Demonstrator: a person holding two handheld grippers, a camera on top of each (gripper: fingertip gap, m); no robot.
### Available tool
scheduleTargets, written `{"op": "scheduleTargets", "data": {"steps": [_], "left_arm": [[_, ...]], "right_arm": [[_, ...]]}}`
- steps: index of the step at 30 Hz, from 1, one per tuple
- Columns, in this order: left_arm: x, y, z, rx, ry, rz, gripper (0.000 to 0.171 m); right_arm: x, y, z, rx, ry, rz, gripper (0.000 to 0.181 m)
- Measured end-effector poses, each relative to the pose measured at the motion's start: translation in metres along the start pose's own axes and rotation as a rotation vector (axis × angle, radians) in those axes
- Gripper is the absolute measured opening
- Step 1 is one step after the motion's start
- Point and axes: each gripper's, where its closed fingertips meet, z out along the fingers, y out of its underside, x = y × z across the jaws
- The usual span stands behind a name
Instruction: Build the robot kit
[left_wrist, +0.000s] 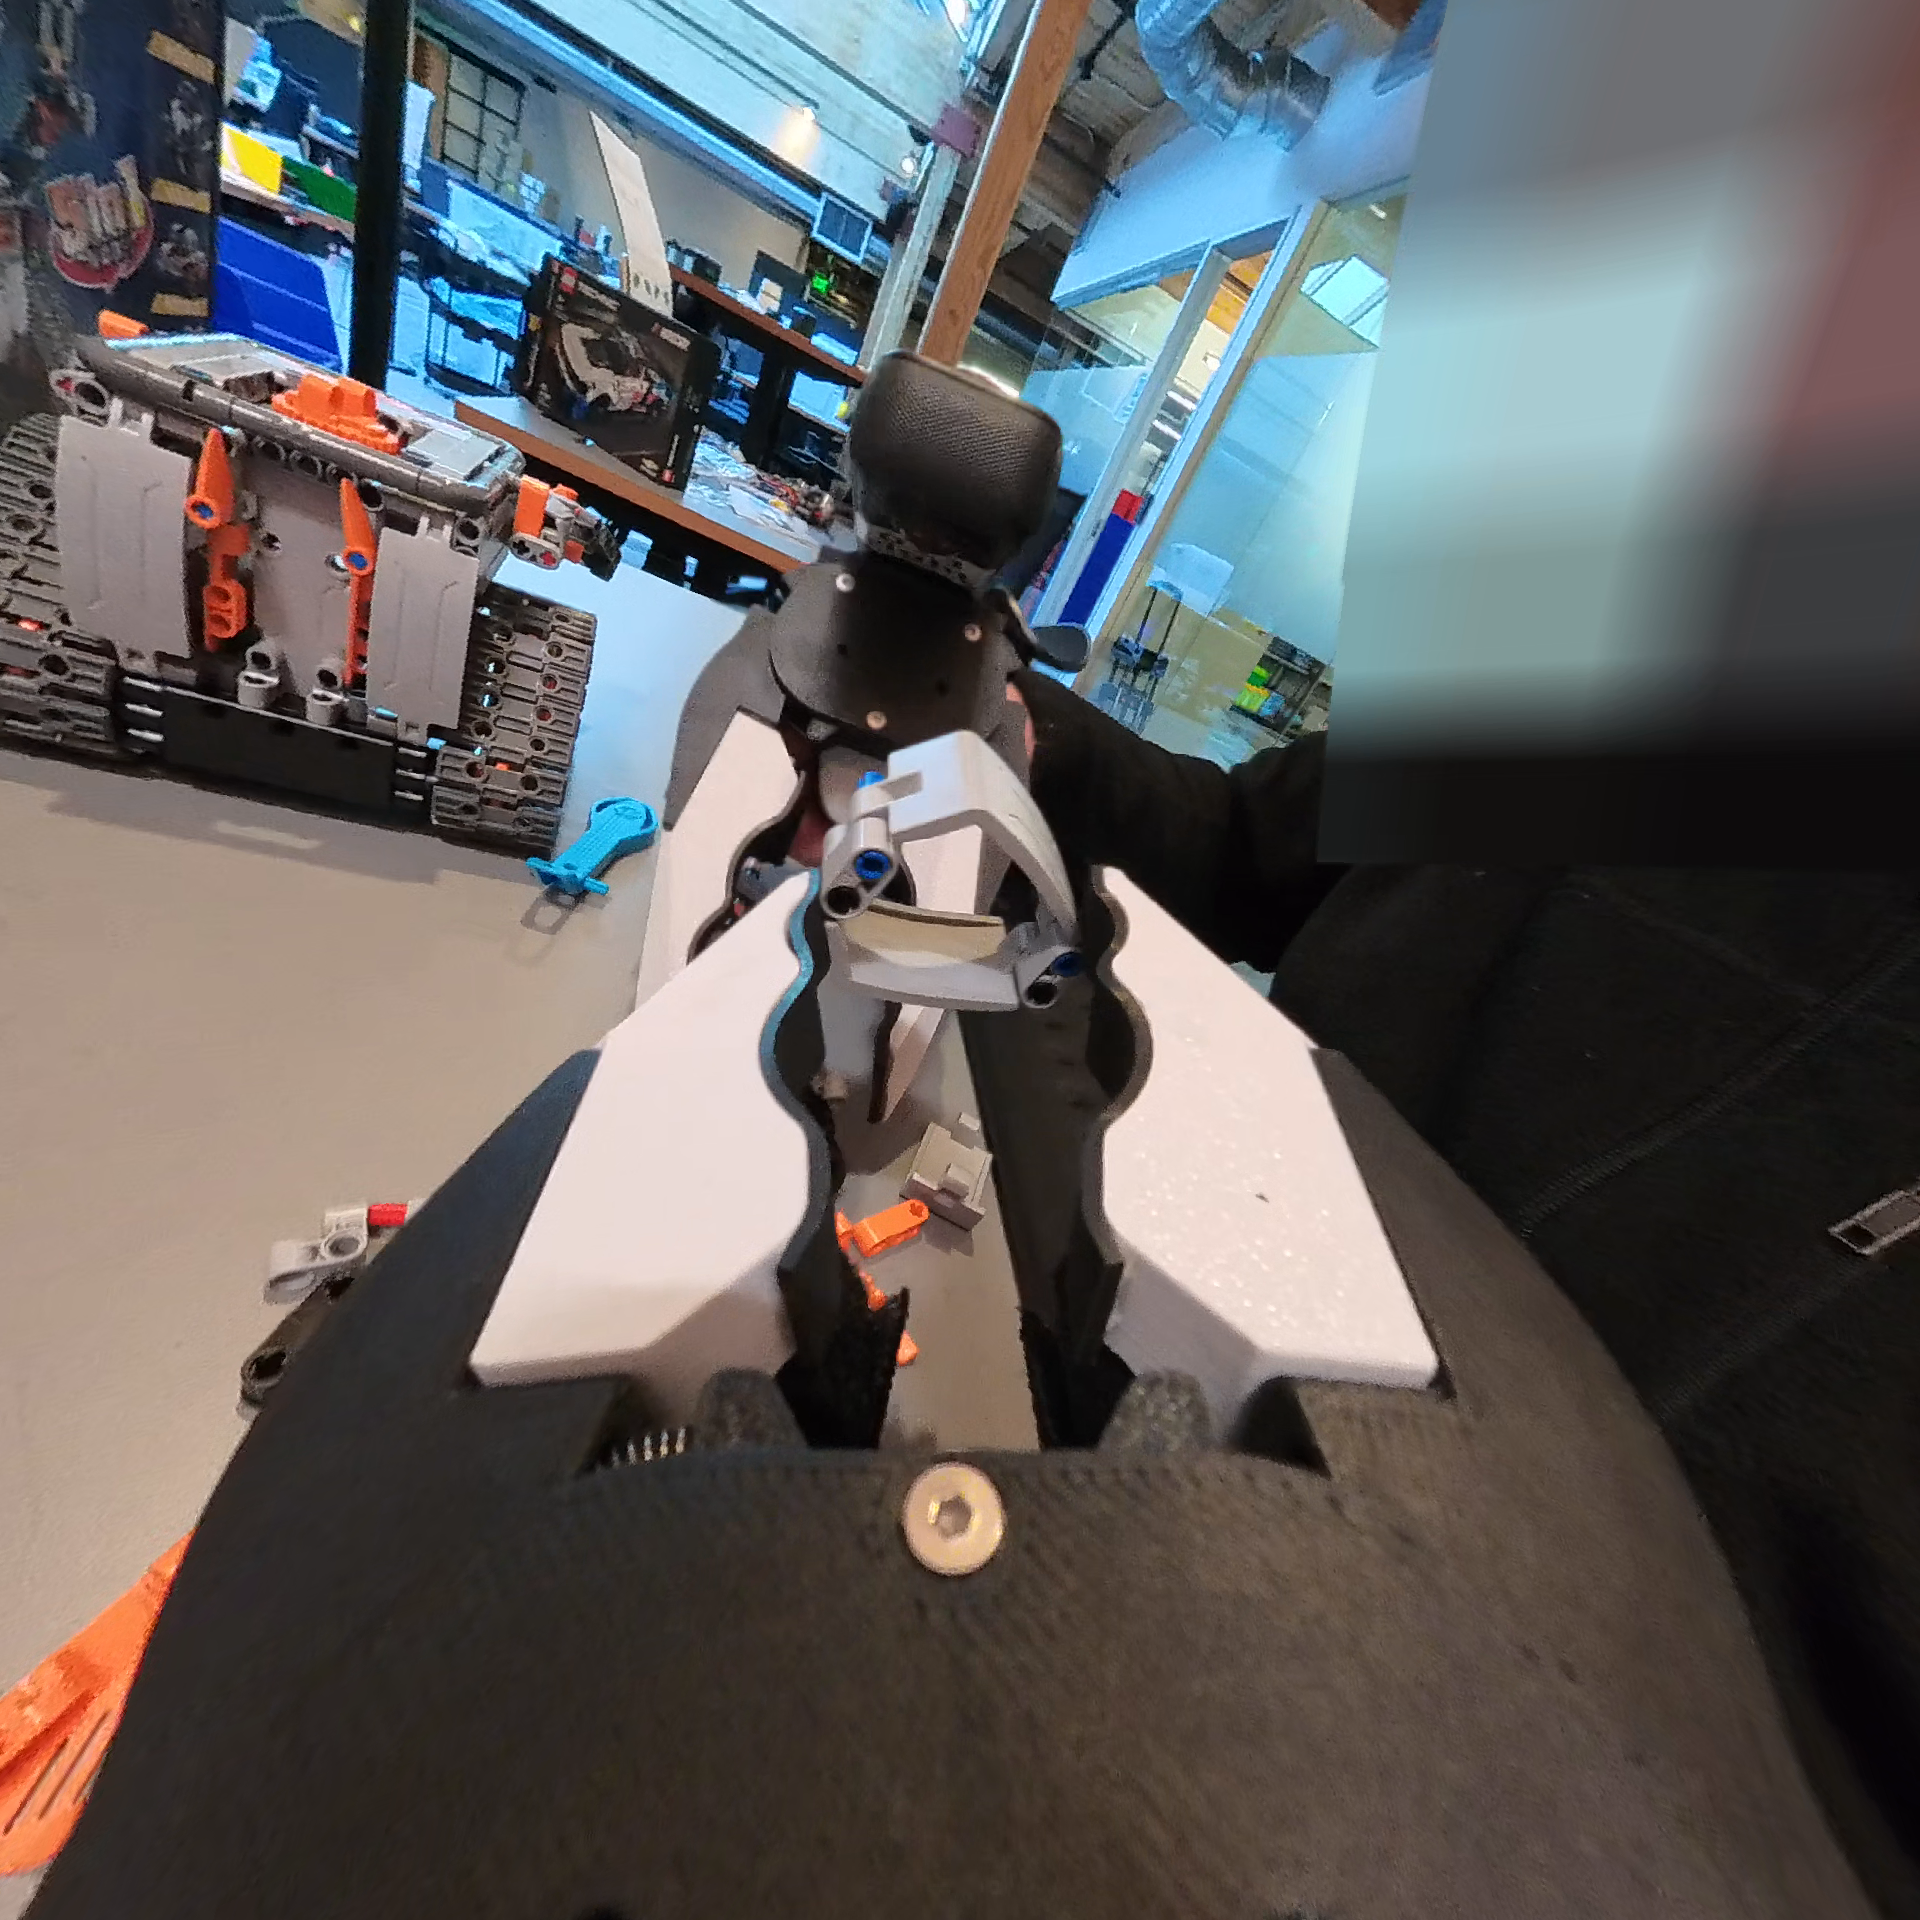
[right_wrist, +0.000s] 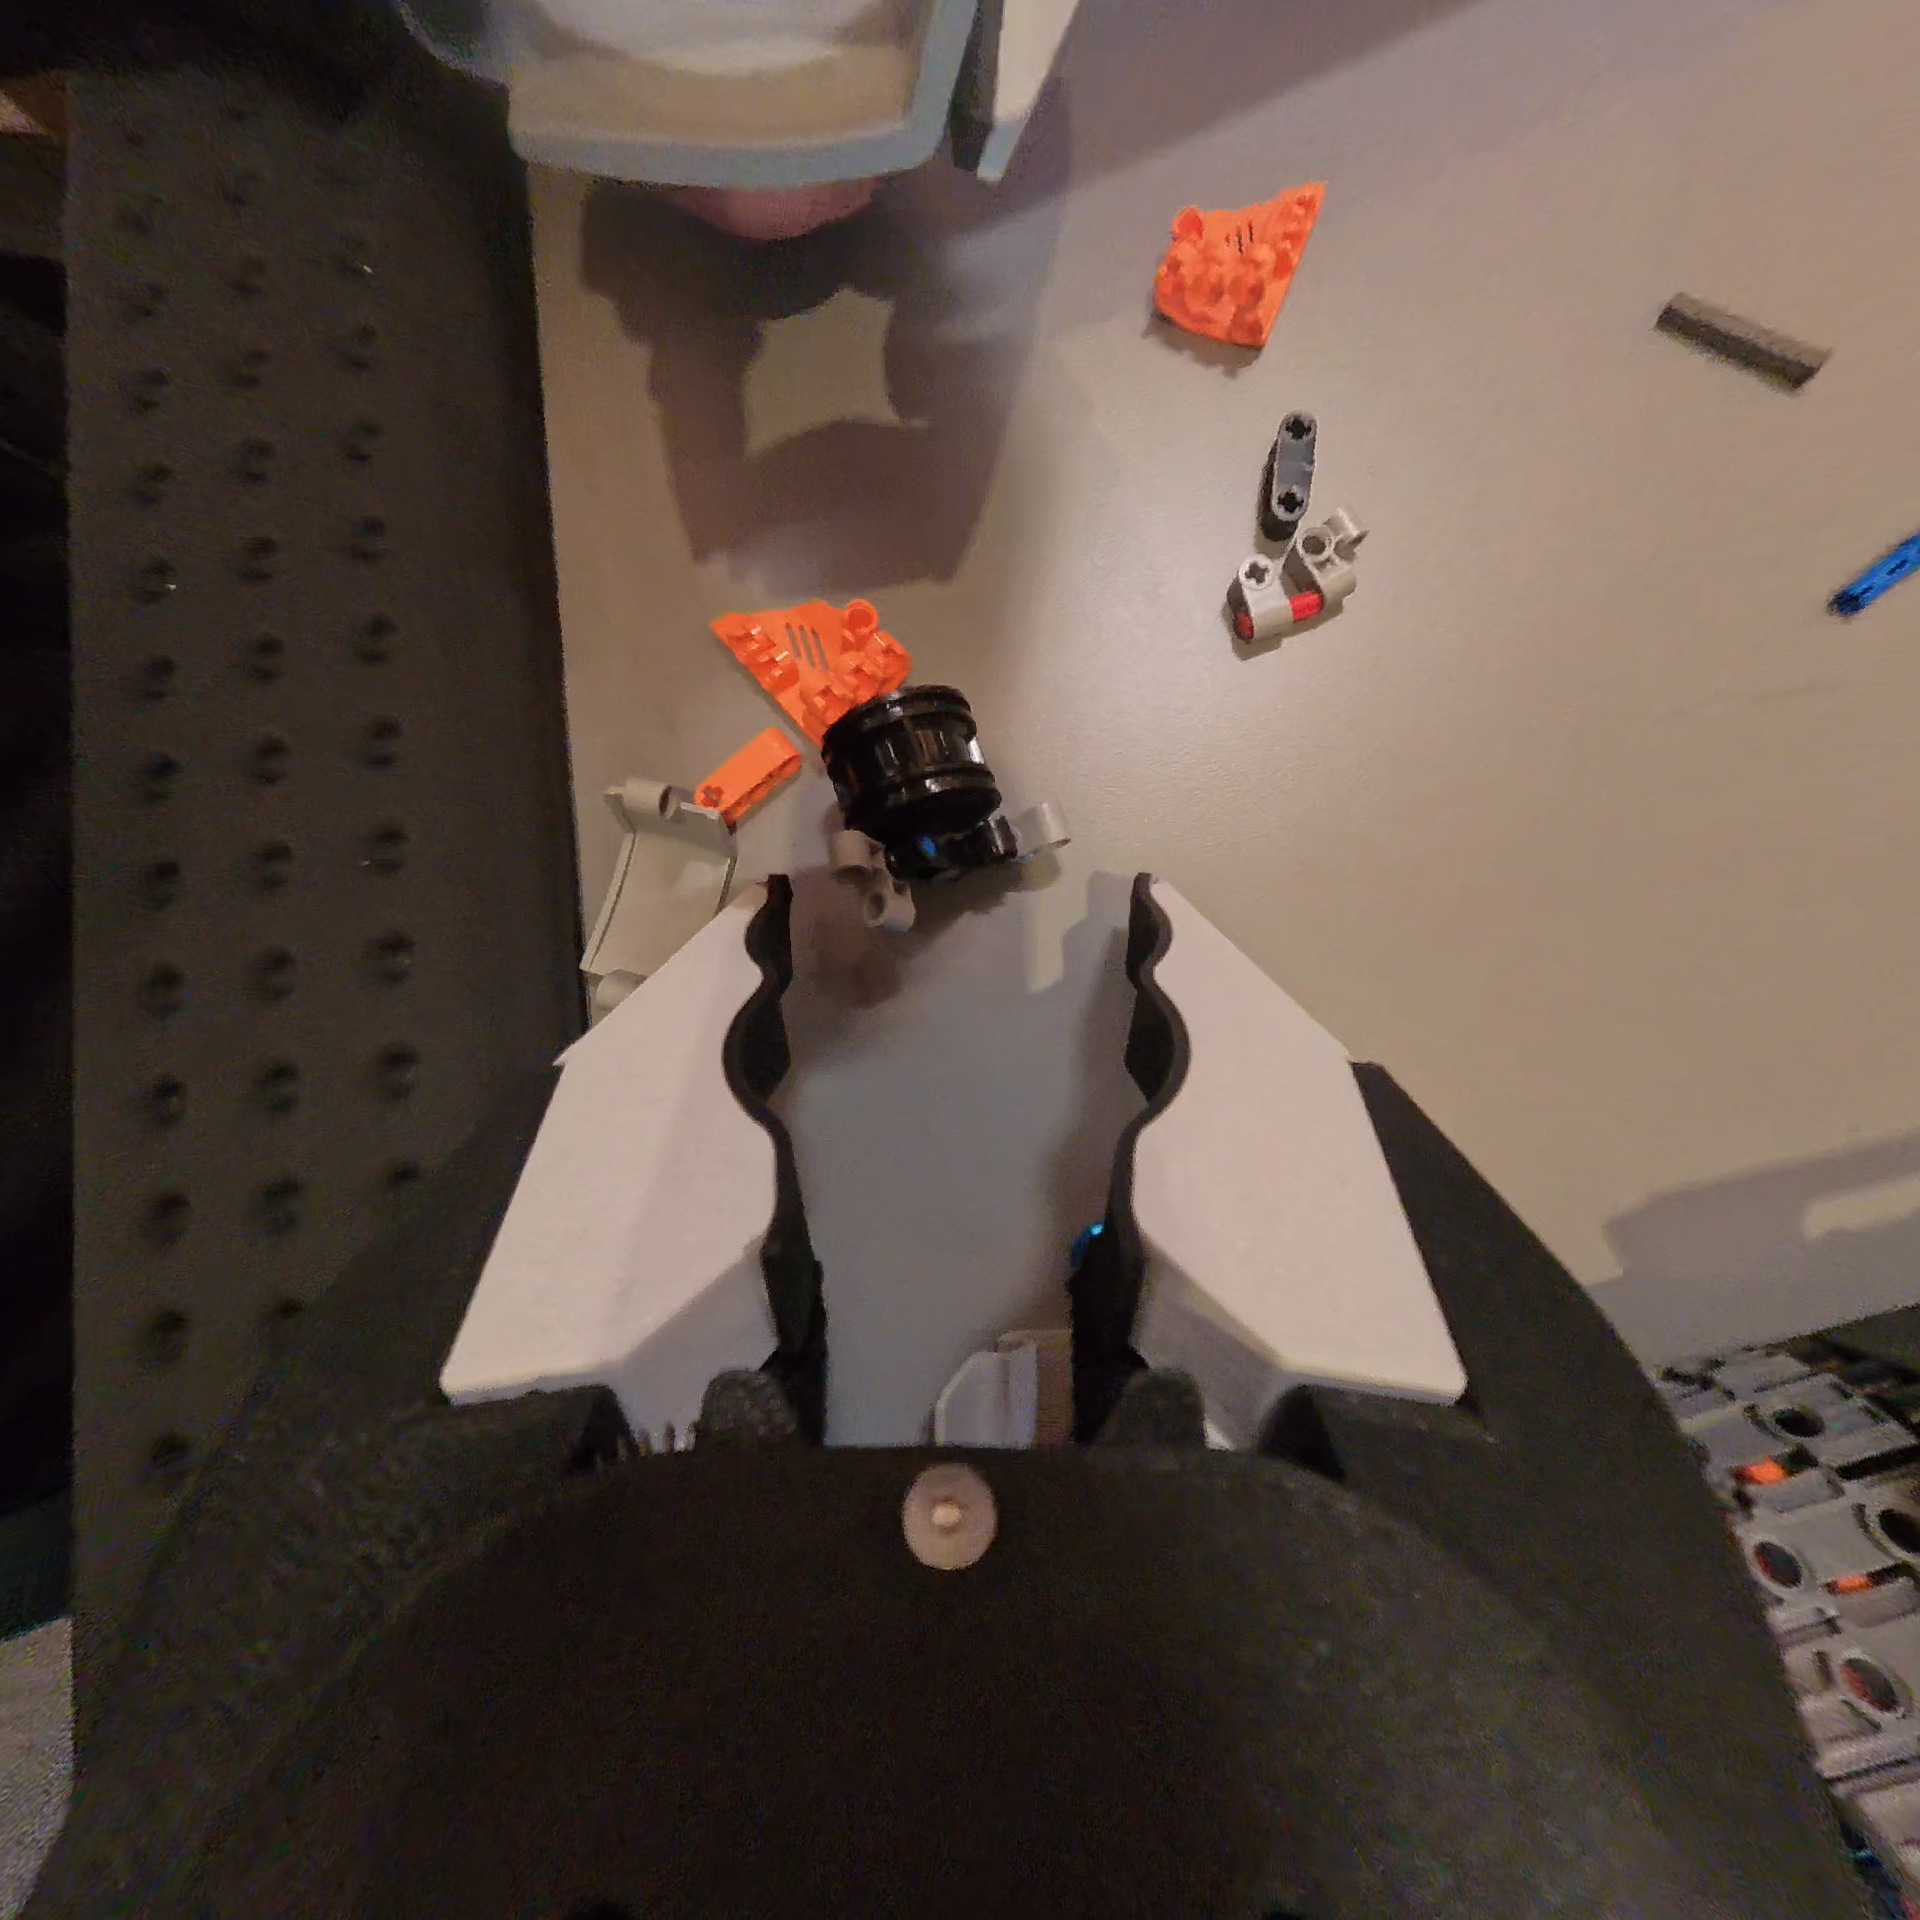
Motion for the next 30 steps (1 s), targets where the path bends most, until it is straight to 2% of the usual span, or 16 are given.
{"op": "scheduleTargets", "data": {"steps": [7, 14, 17, 24, 30], "left_arm": [[0.006, -0.007, -0.003, 0.037, 0.045, 0.011, 0.047], [0.006, -0.005, -0.004, 0.024, 0.039, 0.019, 0.046], [0.005, -0.004, -0.004, 0.022, 0.034, 0.022, 0.046], [0.003, 0.003, 0.0, -0.02, -0.006, 0.087, 0.046], [-0.001, 0.0, 0.003, 0.004, -0.003, 0.057, 0.046]], "right_arm": [[-0.001, -0.003, 0.01, -0.017, -0.052, -0.054, 0.063], [-0.002, -0.003, 0.015, -0.01, -0.055, -0.083, 0.047], [-0.001, -0.004, 0.015, -0.001, -0.046, -0.08, 0.047], [0.001, -0.008, 0.005, 0.047, -0.017, -0.089, 0.046], [0.005, -0.017, -0.015, 0.128, 0.05, -0.117, 0.046]]}}
